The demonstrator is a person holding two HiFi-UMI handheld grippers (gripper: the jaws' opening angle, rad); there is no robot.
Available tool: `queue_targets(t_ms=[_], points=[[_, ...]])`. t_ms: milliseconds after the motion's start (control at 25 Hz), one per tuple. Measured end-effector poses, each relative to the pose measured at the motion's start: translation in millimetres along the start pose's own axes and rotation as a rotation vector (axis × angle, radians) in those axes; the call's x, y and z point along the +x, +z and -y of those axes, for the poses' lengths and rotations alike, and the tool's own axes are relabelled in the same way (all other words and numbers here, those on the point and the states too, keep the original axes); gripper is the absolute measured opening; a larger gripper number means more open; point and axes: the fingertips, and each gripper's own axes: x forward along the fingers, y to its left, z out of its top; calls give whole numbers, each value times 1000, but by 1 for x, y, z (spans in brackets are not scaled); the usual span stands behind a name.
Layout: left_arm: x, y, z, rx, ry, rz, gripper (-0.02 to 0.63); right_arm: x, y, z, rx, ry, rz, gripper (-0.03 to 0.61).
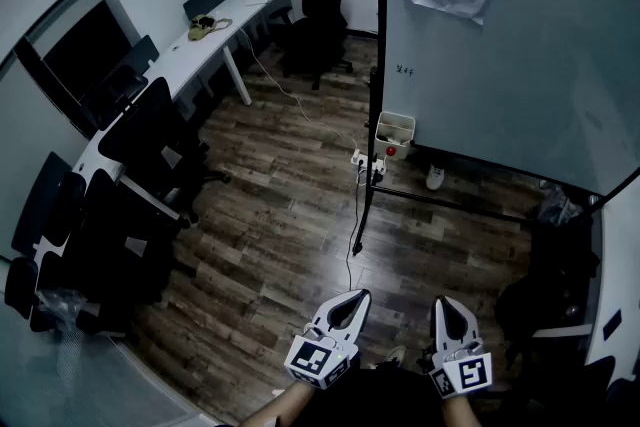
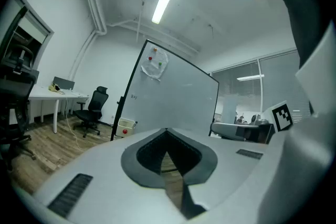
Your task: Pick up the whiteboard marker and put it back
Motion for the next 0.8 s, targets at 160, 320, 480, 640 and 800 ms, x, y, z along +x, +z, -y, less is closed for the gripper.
queue_targets(t_ms=[160,320,480,640,800], points=[[-2,-6,-1,-11,-7,-2,8,1,-2,-4,-4,4,-1,12],[-2,-6,1,-13,-29,10,8,2,-3,-6,-5,3,-5,12],[-5,-7,-3,3,-40,2,8,3,-4,-14,-4,0,-6,12],[-9,-8,-10,5,-54,-3,8,7,-6,-21,4,-14,-2,14],[-13,-9,-20,8,-81,-12,8,16,-9,-29,8,-34,2,14]])
